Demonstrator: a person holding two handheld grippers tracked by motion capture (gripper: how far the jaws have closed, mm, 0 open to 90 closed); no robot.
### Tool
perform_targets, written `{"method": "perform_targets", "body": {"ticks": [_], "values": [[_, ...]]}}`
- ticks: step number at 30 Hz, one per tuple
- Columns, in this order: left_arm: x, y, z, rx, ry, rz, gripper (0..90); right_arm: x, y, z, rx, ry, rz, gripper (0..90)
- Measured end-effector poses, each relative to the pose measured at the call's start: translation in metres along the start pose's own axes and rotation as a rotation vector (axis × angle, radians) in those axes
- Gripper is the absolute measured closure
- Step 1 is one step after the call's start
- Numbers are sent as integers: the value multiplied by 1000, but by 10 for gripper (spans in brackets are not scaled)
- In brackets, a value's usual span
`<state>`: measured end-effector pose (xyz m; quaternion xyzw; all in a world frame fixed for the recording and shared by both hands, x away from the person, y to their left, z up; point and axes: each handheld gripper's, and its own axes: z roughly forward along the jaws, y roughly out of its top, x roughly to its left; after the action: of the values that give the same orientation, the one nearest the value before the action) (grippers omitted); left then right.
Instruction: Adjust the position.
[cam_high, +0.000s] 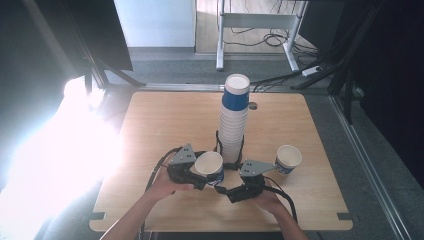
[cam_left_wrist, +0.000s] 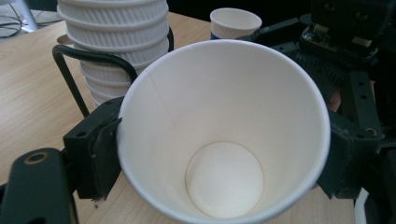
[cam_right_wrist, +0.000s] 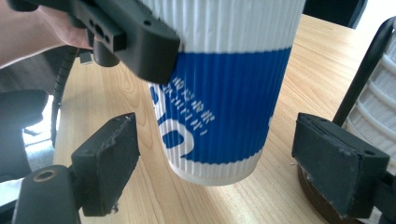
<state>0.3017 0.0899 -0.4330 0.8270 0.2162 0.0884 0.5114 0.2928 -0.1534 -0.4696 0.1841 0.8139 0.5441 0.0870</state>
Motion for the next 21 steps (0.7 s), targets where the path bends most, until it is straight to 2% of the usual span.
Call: {"method": "perform_targets", "body": {"ticks": [2, 4, 6, 19, 21], "values": [[-2, 1, 3, 35, 12, 30, 157, 2, 1, 2, 7, -7, -9, 144], [-4, 2, 4, 46, 13, 41, 157, 2, 1, 3, 10, -7, -13, 143], [-7, 5, 8, 73, 20, 72, 156, 5, 2, 7, 17, -8, -20, 142], [-14, 7, 13, 106, 2, 121, 155, 7, 1, 14, 48, -37, -42, 149], [-15, 7, 14, 112, -3, 134, 155, 9, 1, 16, 62, -46, -51, 201]]}}
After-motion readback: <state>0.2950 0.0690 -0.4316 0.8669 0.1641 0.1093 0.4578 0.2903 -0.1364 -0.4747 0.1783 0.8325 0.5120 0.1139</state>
